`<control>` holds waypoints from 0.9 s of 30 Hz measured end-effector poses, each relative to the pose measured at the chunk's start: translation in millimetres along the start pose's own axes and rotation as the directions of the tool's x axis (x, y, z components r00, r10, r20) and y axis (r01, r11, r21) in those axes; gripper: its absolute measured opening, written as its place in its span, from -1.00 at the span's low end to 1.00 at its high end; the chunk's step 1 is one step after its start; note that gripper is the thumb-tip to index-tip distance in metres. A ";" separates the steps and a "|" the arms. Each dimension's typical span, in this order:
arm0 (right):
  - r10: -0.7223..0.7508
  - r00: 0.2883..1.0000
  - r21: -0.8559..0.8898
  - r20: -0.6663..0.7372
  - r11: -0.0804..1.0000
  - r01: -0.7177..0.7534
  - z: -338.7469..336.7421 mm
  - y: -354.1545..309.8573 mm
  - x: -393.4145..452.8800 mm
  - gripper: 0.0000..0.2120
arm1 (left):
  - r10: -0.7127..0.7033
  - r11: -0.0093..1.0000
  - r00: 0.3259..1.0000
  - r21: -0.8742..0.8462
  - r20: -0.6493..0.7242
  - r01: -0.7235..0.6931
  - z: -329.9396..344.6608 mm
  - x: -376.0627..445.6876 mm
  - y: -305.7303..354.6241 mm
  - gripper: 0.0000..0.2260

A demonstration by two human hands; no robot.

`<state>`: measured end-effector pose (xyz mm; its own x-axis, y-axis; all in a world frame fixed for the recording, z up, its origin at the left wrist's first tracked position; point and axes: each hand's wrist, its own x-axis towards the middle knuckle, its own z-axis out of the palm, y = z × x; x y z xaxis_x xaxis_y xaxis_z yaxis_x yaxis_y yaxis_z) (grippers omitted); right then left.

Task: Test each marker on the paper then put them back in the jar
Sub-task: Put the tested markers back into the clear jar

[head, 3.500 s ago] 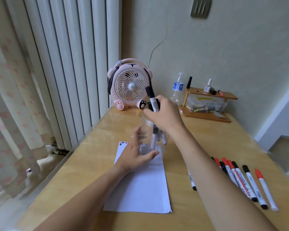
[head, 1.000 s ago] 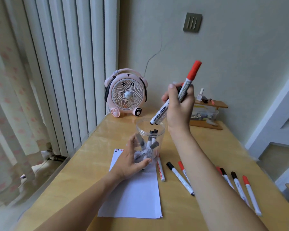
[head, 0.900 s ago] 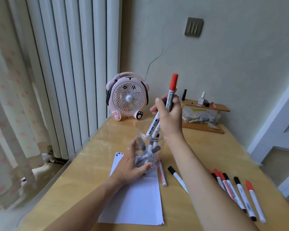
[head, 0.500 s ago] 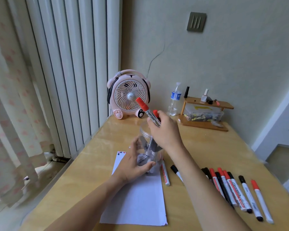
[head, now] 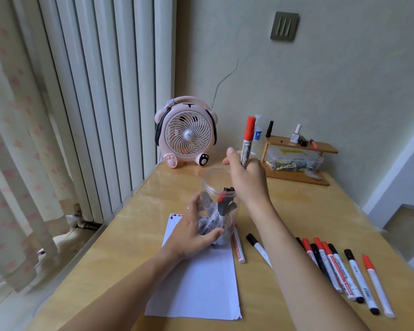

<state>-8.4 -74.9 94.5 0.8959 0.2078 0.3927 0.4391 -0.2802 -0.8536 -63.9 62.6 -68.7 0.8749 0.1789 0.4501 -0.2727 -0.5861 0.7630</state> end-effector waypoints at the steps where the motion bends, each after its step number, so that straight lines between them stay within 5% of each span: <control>1: -0.027 0.999 0.019 -0.022 0.999 0.028 1.5 -2.0 0.0 -0.63 | -0.004 1.000 1.000 -0.001 0.002 0.004 0.0 0.4 -0.3 -0.12; 6: -0.087 0.985 -0.008 -0.151 0.996 0.087 12.5 2.6 0.9 -0.84 | -0.006 1.000 1.000 0.003 0.008 0.006 -0.2 0.8 -1.3 -0.12; 8: -0.082 0.980 0.026 -0.181 0.996 0.088 9.2 2.5 -0.4 -0.77 | -0.005 1.000 1.000 0.005 0.006 0.005 0.5 0.6 -1.2 -0.12; 11: -0.020 0.994 0.130 -0.108 0.991 0.034 1.2 -6.0 -0.8 -0.61 | -0.007 1.000 1.000 0.010 0.003 0.007 1.0 0.1 -1.9 -0.12; 15: -0.050 0.999 0.282 0.016 0.959 0.043 0.6 -7.8 5.9 -0.68 | -0.003 1.000 1.000 0.002 -0.001 0.003 -0.3 -0.2 0.7 -0.15; 20: -0.148 0.986 0.003 0.078 0.989 0.149 1.2 -0.5 3.0 -0.73 | -0.003 1.000 1.000 0.016 -0.011 0.003 -0.7 -1.1 2.0 -0.14; 27: -0.280 0.942 -0.103 0.184 0.948 0.302 -1.9 11.3 -4.6 -0.78 | 0.012 1.000 1.000 0.024 -0.016 -0.011 -1.1 -1.1 4.5 -0.16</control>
<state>-7.4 -80.8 83.7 0.7085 0.4470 0.5461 0.6938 -0.2992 -0.6551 -66.6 60.7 -65.2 0.8652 0.1843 0.4663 -0.2728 -0.6071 0.7463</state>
